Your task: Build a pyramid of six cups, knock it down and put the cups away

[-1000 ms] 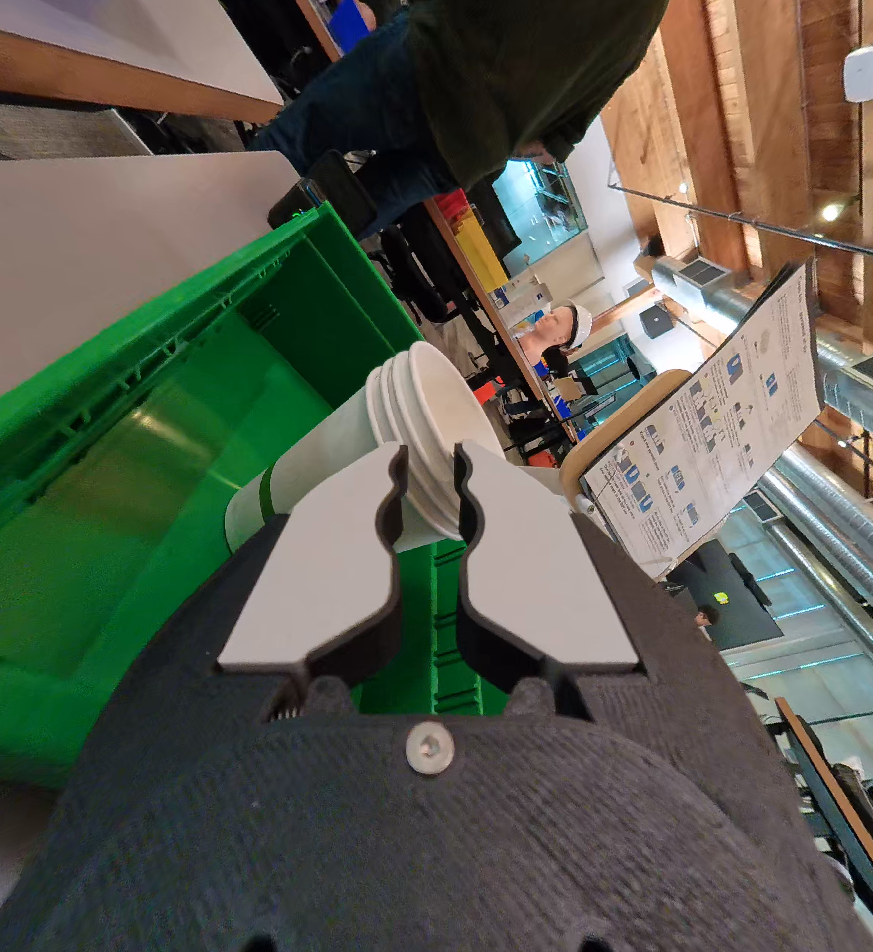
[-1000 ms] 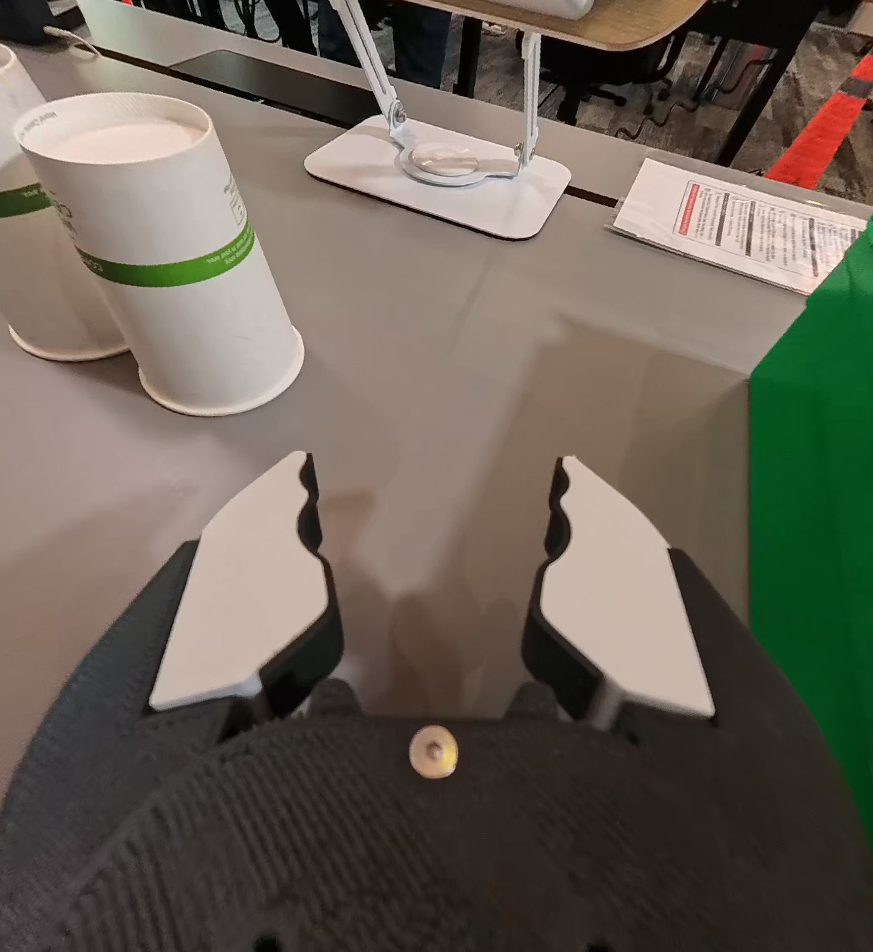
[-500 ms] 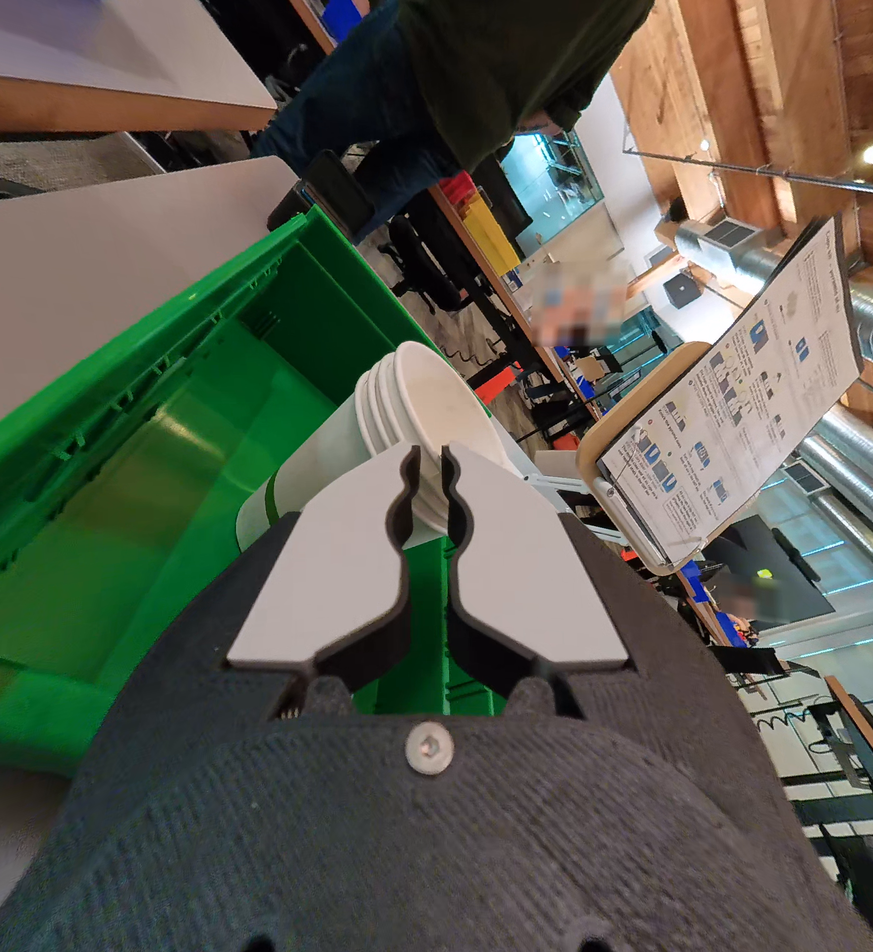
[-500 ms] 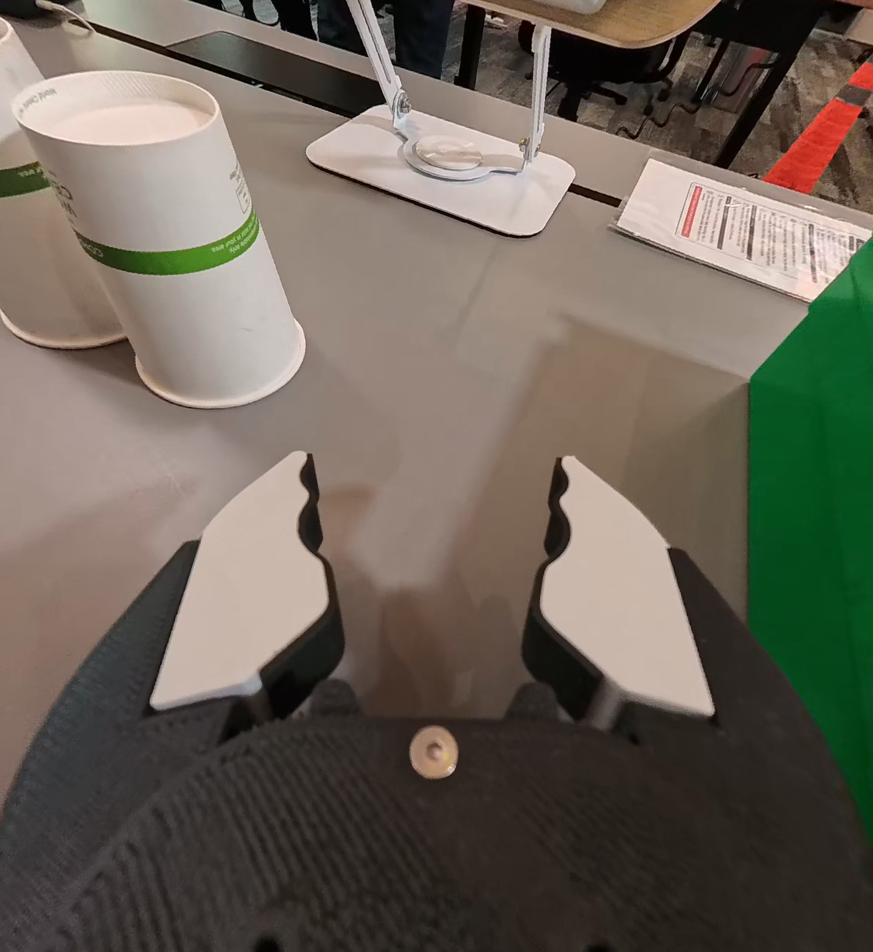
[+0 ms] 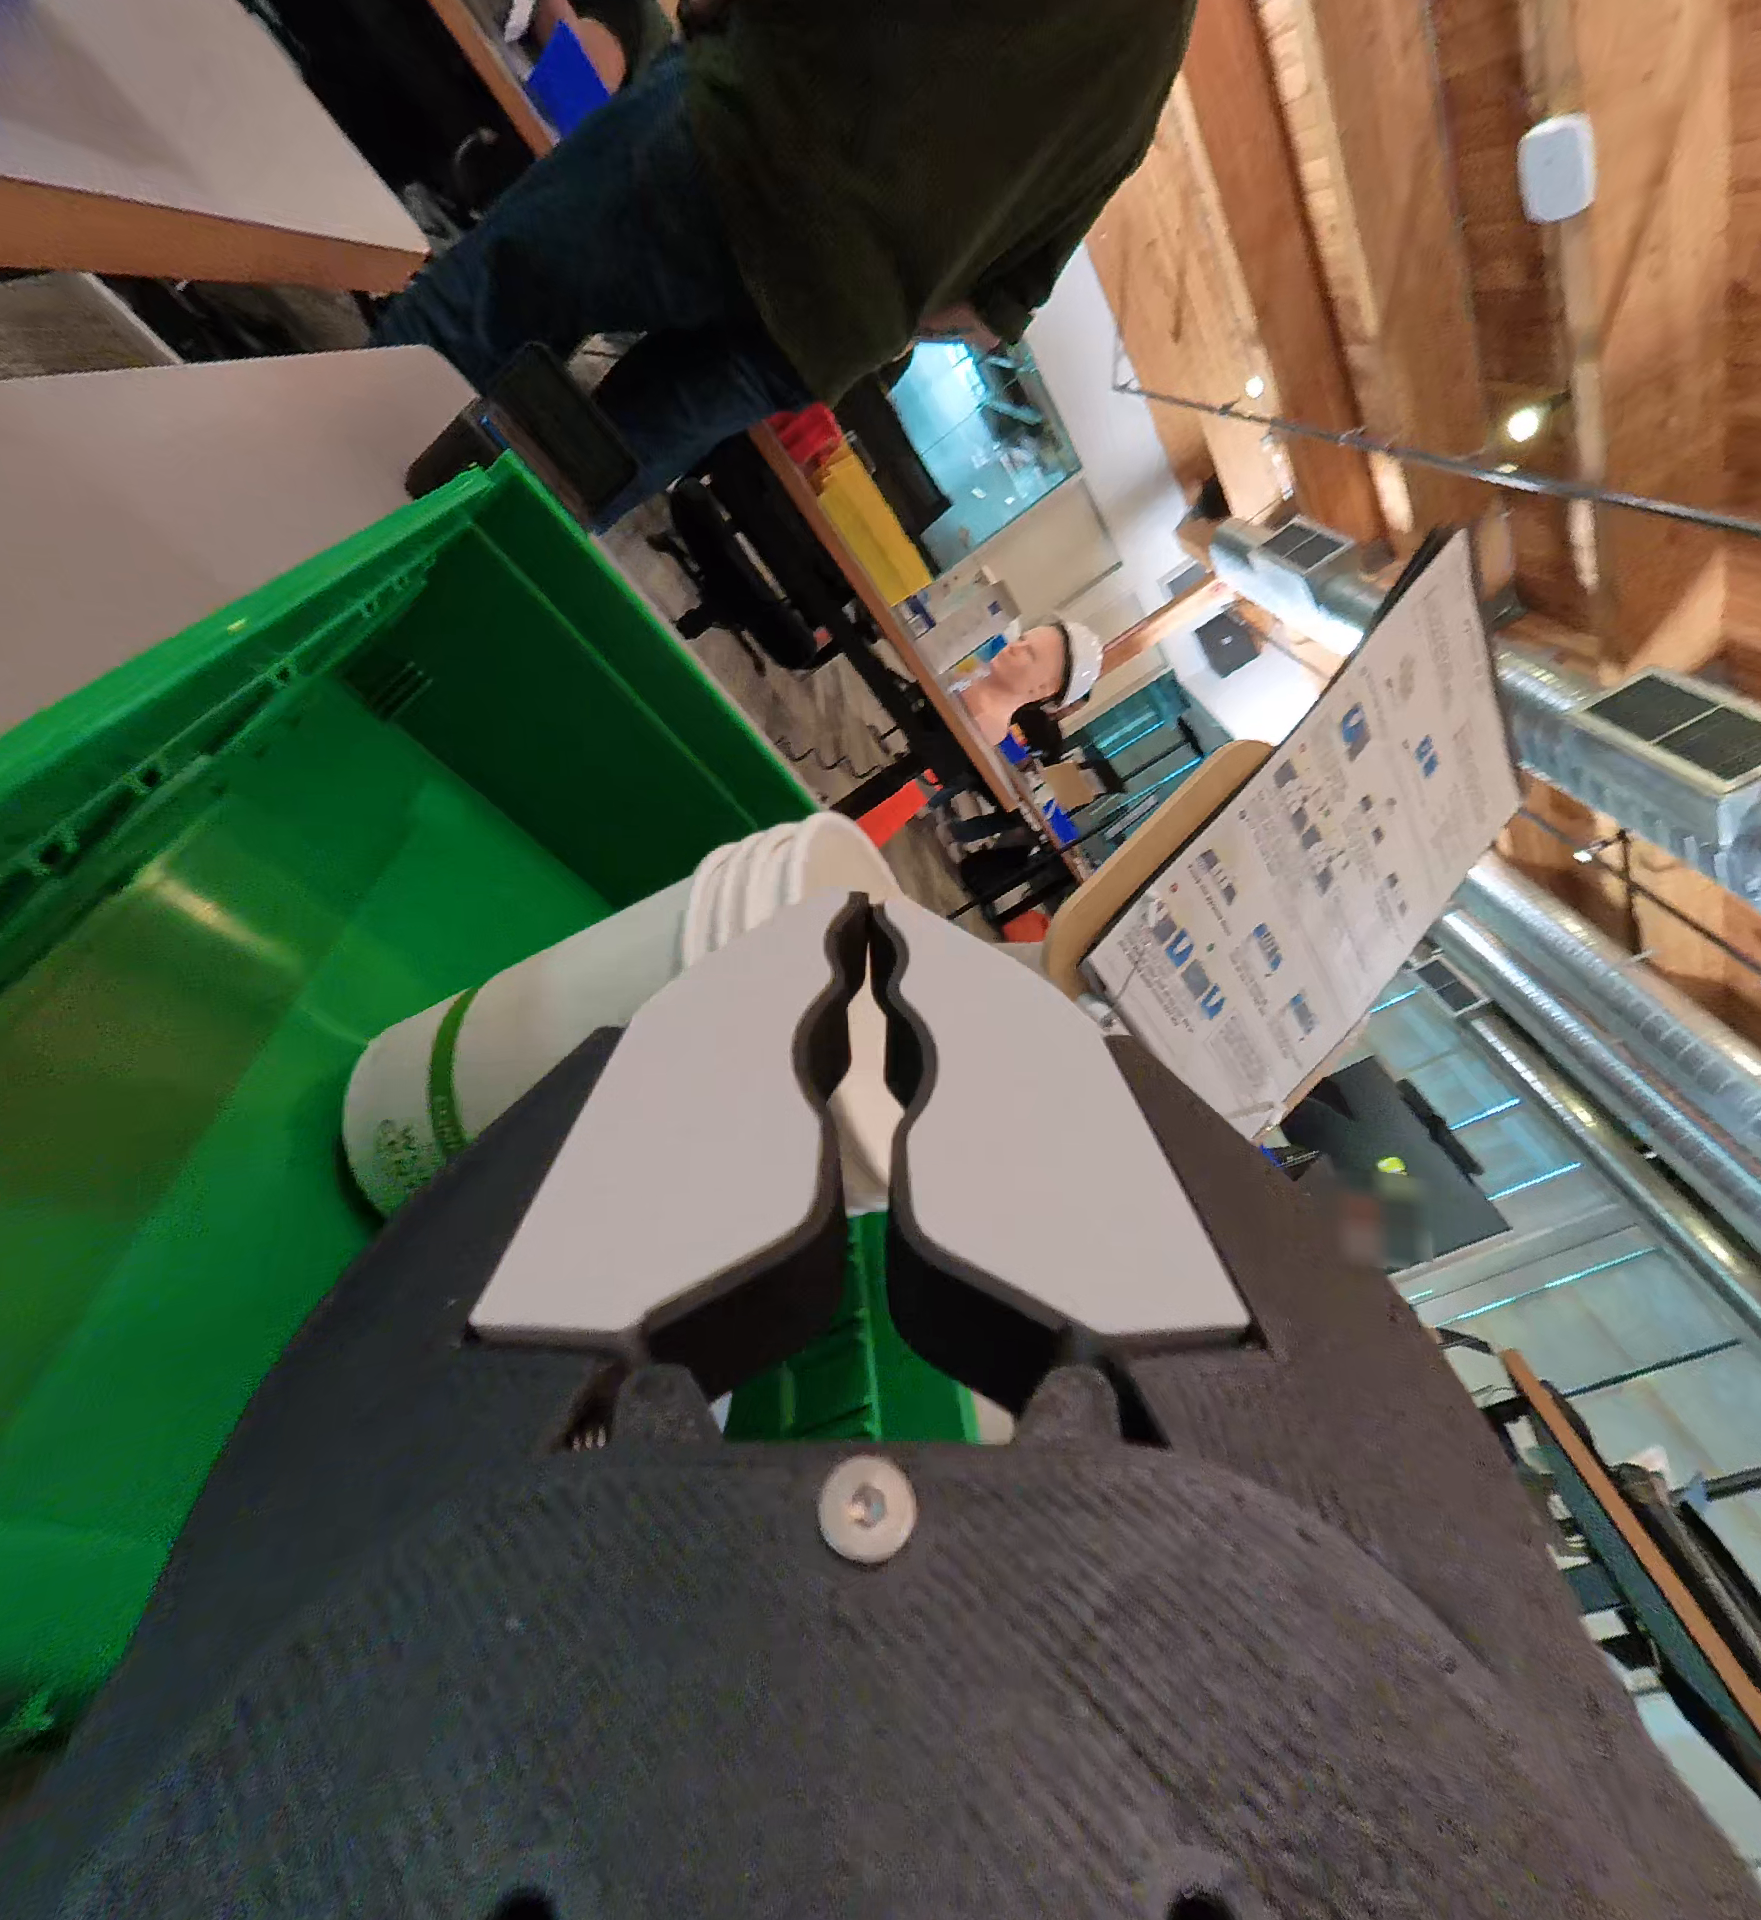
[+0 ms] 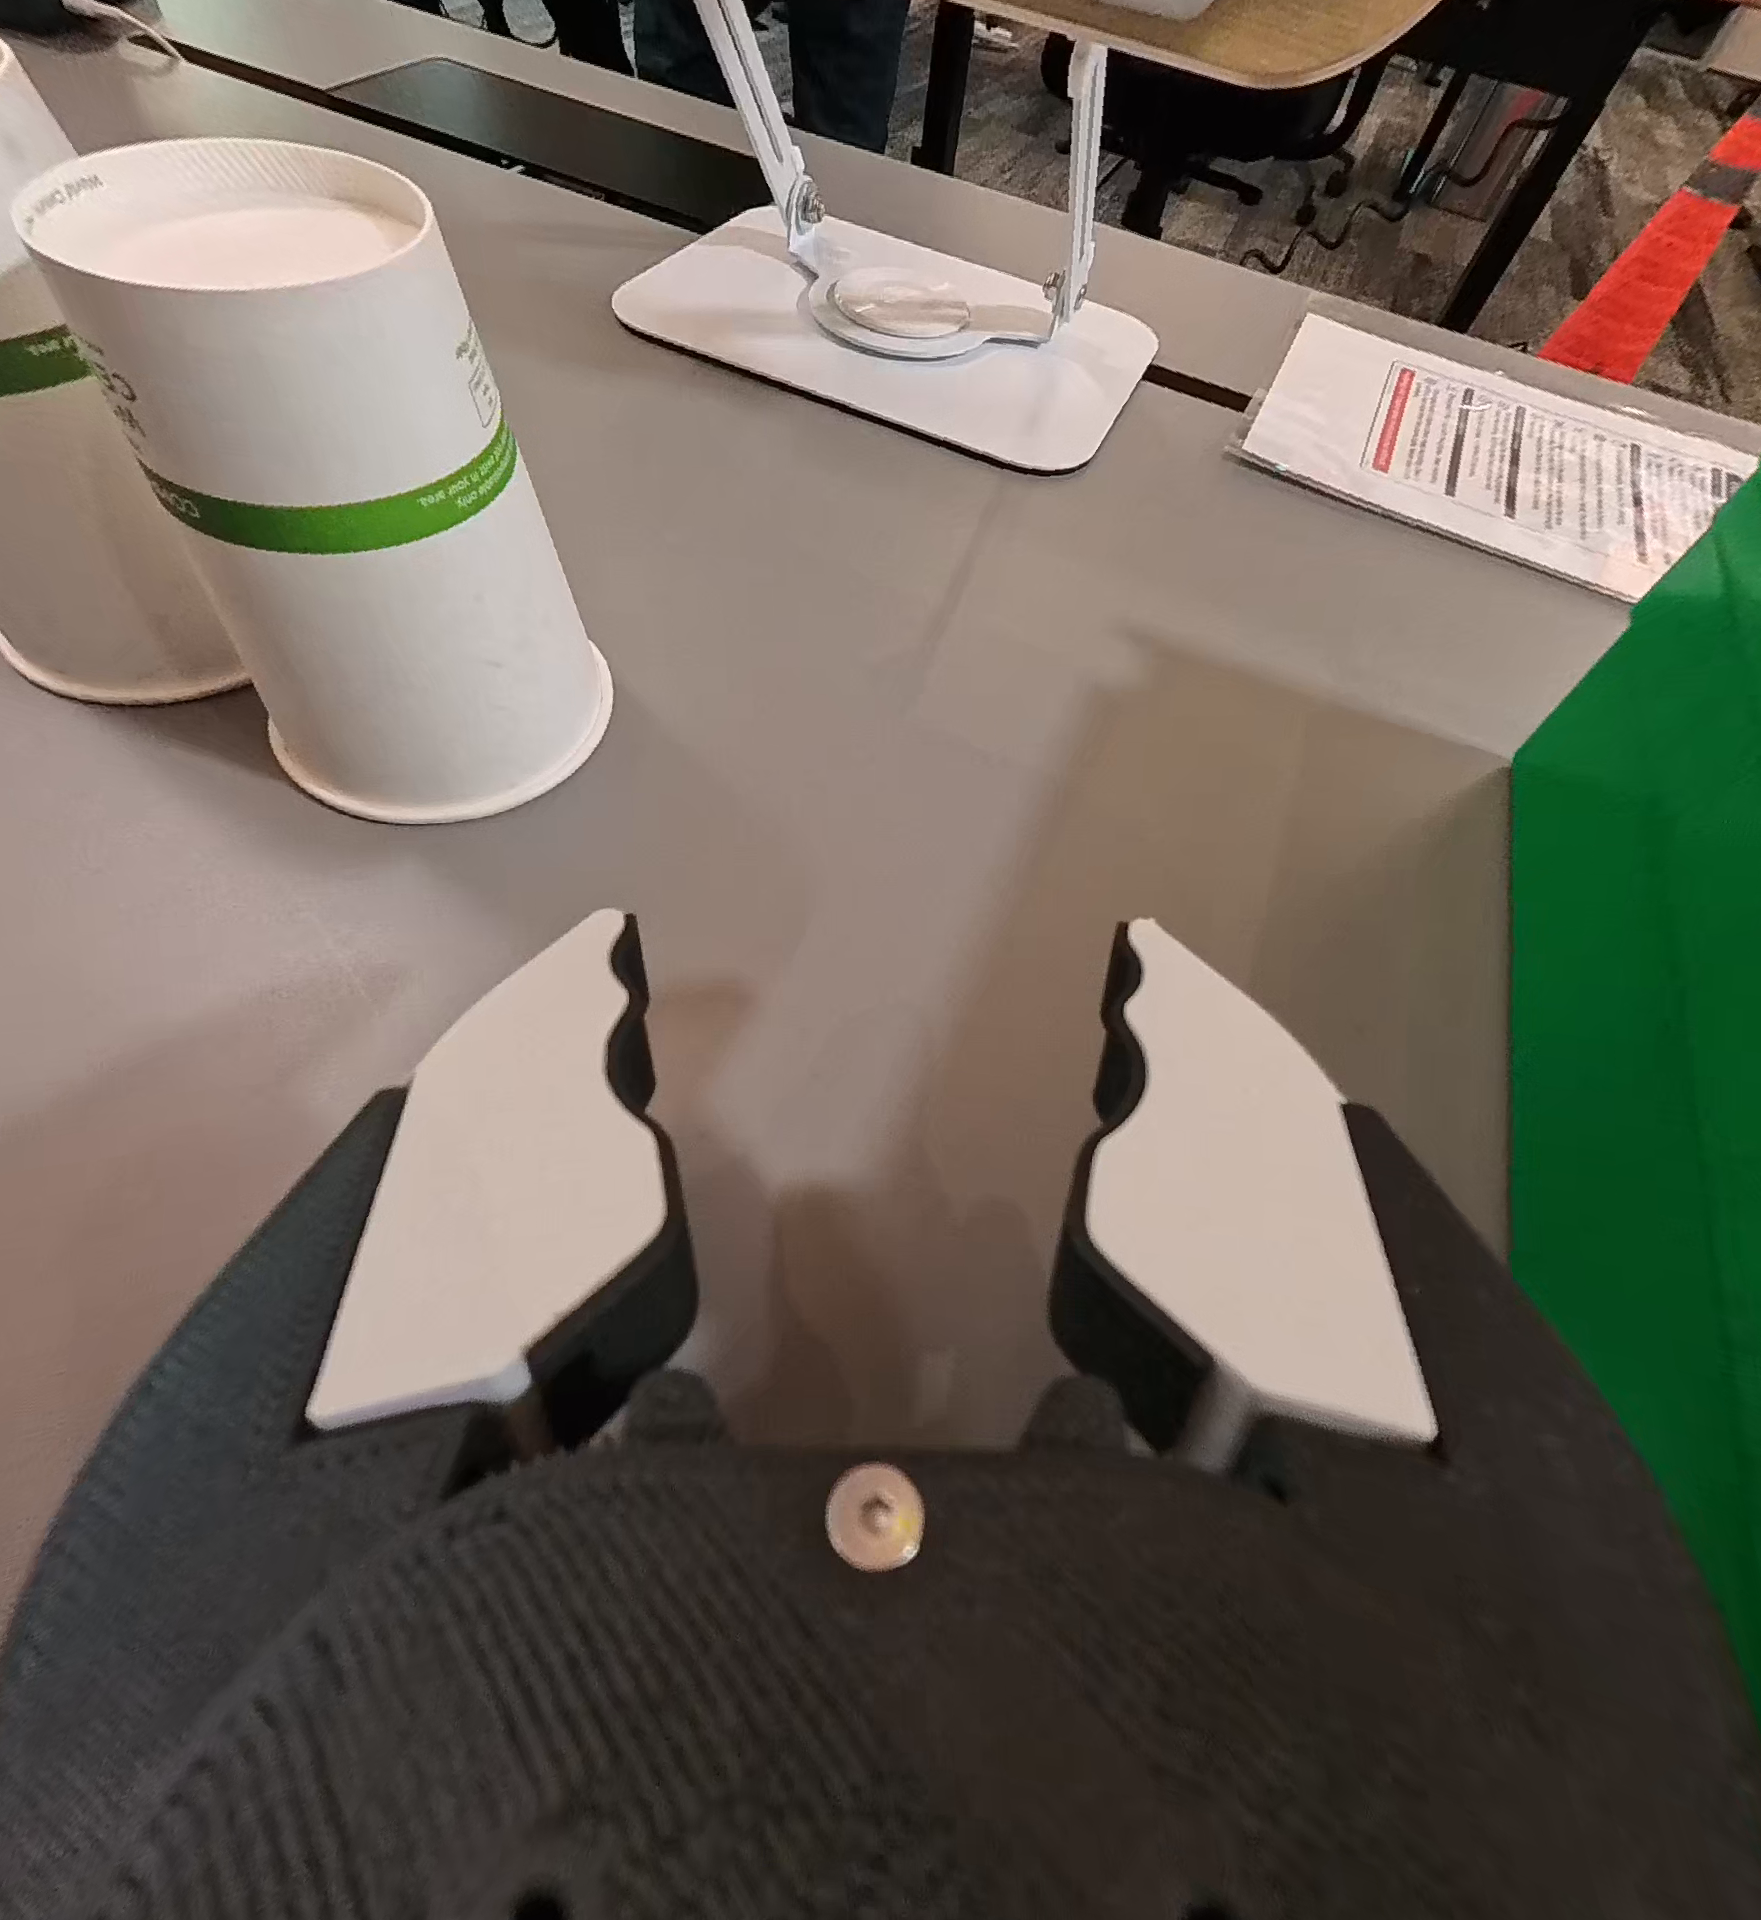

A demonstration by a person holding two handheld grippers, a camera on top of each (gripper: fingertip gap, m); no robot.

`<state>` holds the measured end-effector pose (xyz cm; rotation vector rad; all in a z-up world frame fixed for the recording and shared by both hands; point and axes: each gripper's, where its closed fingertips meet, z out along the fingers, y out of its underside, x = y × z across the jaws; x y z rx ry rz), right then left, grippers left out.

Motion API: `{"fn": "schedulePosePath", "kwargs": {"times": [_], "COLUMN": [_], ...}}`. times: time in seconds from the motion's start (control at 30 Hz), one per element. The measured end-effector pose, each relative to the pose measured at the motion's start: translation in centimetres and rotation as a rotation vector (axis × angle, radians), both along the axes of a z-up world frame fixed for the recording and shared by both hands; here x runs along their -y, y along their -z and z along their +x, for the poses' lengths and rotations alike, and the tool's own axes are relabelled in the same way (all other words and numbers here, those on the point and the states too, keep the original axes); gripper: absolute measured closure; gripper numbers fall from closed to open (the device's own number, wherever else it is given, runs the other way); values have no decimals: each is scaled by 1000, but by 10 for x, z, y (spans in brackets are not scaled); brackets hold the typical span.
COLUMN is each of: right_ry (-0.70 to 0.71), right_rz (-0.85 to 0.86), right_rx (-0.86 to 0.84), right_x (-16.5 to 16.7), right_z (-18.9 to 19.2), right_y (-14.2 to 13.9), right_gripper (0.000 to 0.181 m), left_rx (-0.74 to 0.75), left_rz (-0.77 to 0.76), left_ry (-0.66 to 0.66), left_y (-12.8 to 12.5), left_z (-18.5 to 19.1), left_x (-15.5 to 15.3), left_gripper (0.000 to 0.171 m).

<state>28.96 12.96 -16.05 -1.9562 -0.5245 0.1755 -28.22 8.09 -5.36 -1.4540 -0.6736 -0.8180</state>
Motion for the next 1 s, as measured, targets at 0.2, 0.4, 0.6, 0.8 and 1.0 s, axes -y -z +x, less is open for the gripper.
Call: {"fn": "schedulePosePath", "kwargs": {"times": [0.2, 0.4, 0.6, 0.8, 1.0], "right_ry": [-1, -2, -5, 27, 38], "right_rz": [0, -2, 1, 8, -13], "right_rx": [2, 6, 11, -1, -106], "right_x": [0, 0, 1, 0, 1], "right_z": [0, -1, -1, 8, 8], "right_y": [0, 1, 1, -1, -5], "right_gripper": [96, 96, 96, 97, 99], "left_rx": [-62, -263, -573, -849, -1085], "left_rz": [-48, -84, -195, -61, -299], "left_ry": [-24, -136, -108, 81, 507], "left_y": [2, -4, -1, -42, 5], "left_z": [-3, -19, -4, 40, 53], "left_x": [2, 11, 5, 6, -8], "left_gripper": [170, 165, 146, 147, 147]}}
